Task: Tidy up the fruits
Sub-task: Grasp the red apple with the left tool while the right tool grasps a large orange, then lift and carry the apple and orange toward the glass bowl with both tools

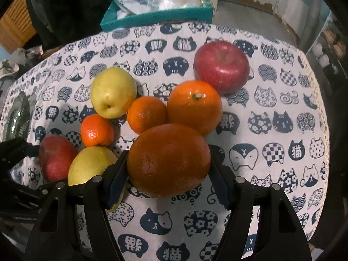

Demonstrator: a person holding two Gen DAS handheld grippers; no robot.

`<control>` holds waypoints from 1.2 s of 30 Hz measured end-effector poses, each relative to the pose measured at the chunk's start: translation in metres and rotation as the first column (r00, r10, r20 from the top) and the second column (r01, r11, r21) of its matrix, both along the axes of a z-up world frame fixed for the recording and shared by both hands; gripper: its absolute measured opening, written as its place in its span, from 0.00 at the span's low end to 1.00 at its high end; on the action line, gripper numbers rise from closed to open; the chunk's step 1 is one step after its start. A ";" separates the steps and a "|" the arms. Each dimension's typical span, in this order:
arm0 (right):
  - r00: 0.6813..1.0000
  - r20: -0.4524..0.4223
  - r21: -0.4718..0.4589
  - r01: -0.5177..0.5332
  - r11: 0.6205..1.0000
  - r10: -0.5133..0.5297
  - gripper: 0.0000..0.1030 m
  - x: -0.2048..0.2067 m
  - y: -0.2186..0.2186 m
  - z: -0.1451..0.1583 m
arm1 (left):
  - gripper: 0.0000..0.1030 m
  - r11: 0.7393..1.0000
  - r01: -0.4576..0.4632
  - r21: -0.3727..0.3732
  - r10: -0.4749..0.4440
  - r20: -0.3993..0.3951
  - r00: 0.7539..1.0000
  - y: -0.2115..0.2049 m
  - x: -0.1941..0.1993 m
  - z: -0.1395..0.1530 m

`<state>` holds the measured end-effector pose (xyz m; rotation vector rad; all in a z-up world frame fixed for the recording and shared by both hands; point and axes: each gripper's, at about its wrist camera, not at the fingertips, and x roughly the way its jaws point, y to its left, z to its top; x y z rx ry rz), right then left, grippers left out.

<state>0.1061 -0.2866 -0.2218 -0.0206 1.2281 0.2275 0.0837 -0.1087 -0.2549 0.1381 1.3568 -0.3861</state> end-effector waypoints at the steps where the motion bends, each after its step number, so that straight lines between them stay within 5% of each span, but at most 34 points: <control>1: 1.000 0.012 0.000 0.000 1.000 0.000 0.68 -0.003 -0.003 0.003 | 0.75 1.000 -0.003 0.000 0.003 0.004 1.000 0.001 0.000 0.000; 36: 0.948 0.303 0.078 -0.129 0.989 0.100 0.68 -0.031 0.076 0.113 | 0.75 0.982 -0.148 -0.116 0.175 0.267 0.948 0.075 -0.030 0.121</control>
